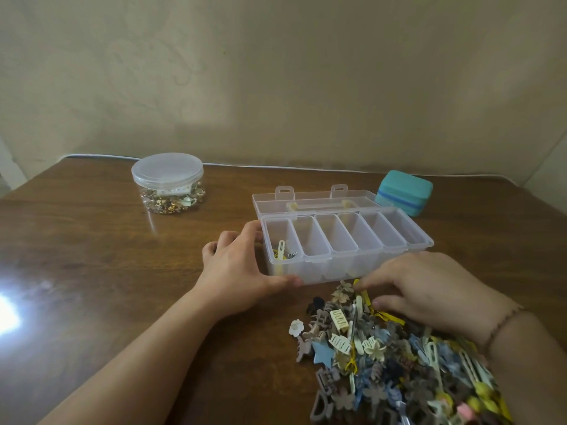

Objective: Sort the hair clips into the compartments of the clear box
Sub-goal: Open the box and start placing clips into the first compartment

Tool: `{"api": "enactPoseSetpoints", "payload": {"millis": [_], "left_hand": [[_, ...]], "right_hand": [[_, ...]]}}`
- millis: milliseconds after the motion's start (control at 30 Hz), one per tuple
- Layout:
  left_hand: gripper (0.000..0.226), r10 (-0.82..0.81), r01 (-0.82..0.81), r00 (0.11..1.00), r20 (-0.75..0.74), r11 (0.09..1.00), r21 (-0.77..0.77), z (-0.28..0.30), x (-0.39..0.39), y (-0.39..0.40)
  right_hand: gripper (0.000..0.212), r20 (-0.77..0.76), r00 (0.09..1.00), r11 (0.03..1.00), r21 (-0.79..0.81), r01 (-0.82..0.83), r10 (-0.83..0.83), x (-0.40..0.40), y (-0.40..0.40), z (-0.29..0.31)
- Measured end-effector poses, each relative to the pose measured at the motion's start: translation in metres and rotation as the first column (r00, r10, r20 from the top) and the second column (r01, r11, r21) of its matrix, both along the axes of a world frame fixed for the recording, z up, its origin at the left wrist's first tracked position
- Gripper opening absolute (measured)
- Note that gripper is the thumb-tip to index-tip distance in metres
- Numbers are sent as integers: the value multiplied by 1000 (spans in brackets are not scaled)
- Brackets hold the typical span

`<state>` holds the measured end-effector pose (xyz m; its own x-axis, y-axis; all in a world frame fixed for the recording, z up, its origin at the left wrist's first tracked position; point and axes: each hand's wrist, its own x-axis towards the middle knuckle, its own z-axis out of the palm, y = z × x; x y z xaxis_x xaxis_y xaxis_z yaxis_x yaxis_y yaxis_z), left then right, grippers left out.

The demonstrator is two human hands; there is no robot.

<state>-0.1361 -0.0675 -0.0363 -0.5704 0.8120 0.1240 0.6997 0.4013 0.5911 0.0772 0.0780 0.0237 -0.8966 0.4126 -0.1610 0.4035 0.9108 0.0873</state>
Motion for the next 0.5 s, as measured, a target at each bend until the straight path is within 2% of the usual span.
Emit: {"api": "enactPoseSetpoints", "payload": {"millis": [233,433,500], "left_hand": [[101,-7,7,1000,4,1000,6,-1,0,0],[101,-17,16,1000,5,1000,11,0,0,-1],[100,-19,19,1000,6,1000,11,0,0,-1]], "right_hand": [[37,13,999,999,-5,-35,35,-1,5,-2],[16,-23,997,997,3,-74,74,3,11,-2],[13,-34,996,996,-51,-79,77,4,12,-2]]}}
